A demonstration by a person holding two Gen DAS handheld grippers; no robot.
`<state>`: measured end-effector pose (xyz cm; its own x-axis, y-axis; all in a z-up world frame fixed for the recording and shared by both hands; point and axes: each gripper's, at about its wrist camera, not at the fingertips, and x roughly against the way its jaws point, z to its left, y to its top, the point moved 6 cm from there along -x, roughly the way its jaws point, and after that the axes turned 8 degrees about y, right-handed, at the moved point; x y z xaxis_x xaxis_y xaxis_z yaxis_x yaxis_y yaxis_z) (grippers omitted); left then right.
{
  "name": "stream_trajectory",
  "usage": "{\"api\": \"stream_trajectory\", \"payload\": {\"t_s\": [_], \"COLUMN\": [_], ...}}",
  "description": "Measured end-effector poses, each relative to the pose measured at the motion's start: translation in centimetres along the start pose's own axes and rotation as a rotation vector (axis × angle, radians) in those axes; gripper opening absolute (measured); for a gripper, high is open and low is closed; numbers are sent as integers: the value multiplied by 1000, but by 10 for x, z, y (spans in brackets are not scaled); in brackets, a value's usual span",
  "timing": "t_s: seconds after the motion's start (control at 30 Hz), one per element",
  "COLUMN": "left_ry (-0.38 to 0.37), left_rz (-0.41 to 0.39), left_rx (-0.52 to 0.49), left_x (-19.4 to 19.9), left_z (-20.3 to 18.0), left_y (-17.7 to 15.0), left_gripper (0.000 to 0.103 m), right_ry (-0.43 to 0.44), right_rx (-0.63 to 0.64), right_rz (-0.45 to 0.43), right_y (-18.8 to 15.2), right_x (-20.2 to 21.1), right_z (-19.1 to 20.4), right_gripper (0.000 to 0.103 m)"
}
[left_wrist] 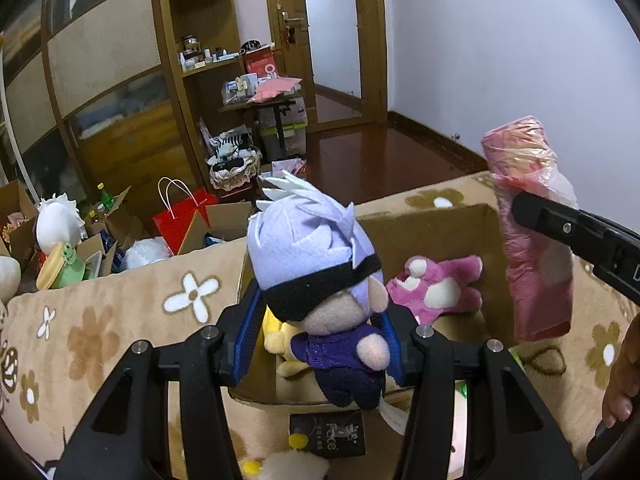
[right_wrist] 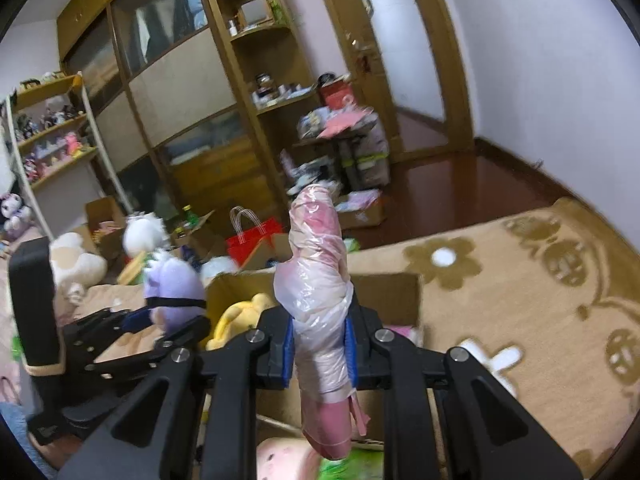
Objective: Organize soft objects
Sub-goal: 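Lower the doll into the box with the left tool while the right tool drops the pink wrapped item in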
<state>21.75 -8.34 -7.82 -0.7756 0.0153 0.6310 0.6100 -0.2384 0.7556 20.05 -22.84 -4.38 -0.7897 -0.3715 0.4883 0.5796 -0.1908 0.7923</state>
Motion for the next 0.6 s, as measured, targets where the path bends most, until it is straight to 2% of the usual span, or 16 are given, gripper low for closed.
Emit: {"api": "stream_trajectory", "payload": {"t_s": [0.23, 0.27, 0.37, 0.47, 0.53, 0.6], "left_ry": [-10, -12, 1, 6, 14, 25], "left_rz": [6, 10, 22, 48, 60, 71], "left_rx": [-28, -26, -29, -28, -24, -16], "left_x": [-3, -4, -7, -12, -15, -16], "left_z": [-7, -7, -6, -5, -3, 2], "left_y": [-2, -2, -4, -7, -8, -9], "left_gripper": [52, 54, 70, 71, 72, 81], "right_ry": [-10, -11, -16, -32, -35, -28], "right_rx": [-3, -7, -21, -29, -42, -55], "right_rz": [12, 14, 17, 17, 20, 24], "right_y": [-4, -5, -5, -7, -7, -7], "right_x": [-4, -4, -4, -2, -2, 0], "right_z": [-1, -2, -5, -8, -10, -11], "right_gripper": [25, 25, 25, 27, 36, 45]}}
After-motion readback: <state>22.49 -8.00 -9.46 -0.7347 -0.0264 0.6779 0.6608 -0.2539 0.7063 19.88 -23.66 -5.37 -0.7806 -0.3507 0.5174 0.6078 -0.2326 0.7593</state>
